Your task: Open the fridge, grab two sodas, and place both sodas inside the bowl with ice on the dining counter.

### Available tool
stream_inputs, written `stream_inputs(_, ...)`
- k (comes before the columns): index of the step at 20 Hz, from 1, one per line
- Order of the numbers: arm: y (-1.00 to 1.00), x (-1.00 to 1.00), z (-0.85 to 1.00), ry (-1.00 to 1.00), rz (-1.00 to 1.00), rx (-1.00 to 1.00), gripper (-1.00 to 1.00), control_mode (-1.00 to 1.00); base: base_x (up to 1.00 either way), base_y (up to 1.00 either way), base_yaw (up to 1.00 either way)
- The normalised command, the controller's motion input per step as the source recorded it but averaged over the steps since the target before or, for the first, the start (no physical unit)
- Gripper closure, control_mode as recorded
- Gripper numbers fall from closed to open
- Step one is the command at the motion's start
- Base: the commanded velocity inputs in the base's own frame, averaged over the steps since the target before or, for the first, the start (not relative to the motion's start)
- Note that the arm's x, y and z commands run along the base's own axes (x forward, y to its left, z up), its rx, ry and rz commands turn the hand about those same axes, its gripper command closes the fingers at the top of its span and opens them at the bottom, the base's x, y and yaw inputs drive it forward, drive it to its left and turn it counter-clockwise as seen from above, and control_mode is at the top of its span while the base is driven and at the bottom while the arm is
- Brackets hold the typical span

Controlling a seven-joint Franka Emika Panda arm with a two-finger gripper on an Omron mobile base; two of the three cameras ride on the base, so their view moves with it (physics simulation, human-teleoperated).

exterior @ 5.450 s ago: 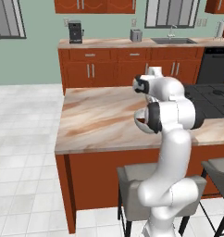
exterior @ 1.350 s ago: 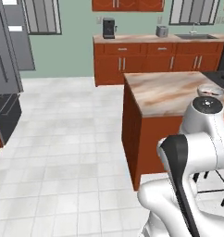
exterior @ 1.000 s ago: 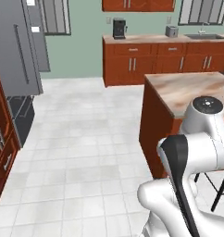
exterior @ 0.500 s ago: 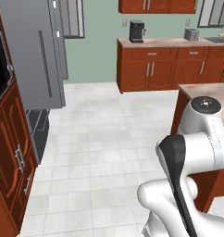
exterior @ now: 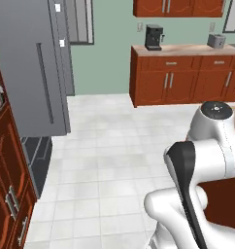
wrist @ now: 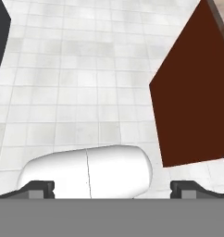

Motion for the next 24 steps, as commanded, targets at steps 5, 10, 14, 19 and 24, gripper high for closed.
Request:
stream_inputs(5, 0.0, 0.0, 0.0, 0.0, 0.0, 0.0, -1.0, 1.0, 1.0, -0.14, 0.09)
stream_inputs(10, 0.0, 0.0, 0.0, 0.0, 0.0, 0.0, -1.0, 1.0, 1.0, -0.21, 0.14)
stream_inputs(14, 0.0, 0.0, 0.0, 0.0, 0.0, 0.0, -1.0, 1.0, 1.0, -0.27, 0.18)
stream_inputs(19, 0.0, 0.0, 0.0, 0.0, 0.0, 0.0, -1.0, 1.0, 0.99, -0.17, 0.24)
stream_inputs(24, 0.0, 0.0, 0.0, 0.0, 0.0, 0.0, -1.0, 1.0, 0.94, -0.19, 0.3)
